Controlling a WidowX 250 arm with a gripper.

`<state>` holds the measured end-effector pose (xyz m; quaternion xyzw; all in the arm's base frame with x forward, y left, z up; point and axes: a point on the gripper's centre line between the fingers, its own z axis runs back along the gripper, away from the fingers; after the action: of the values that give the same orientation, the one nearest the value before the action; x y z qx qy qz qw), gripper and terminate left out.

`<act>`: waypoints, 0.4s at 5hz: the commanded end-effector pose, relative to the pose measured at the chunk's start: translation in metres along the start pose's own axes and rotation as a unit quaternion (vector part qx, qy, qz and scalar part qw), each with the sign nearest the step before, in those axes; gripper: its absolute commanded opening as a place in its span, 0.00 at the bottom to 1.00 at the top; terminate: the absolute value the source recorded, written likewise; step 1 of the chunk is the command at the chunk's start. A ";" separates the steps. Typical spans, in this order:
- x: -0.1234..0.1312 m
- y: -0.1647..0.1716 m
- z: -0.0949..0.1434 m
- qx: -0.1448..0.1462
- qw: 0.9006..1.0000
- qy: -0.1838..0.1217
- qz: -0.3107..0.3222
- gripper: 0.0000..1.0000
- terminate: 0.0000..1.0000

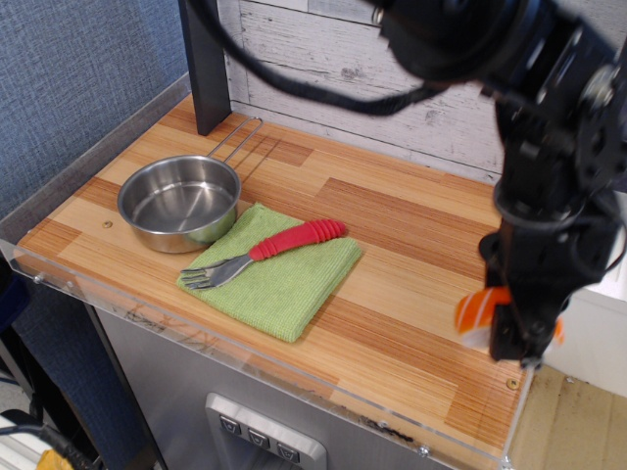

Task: Put the semispherical orange and white item inside the silver pot.

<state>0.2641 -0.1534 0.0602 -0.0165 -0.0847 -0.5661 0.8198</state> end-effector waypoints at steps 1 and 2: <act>-0.019 0.014 0.063 0.051 0.998 -0.029 0.033 0.00 0.00; -0.044 0.015 0.083 0.065 0.996 -0.016 0.062 0.00 0.00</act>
<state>0.2551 -0.0953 0.1252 0.0190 -0.1140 -0.5042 0.8558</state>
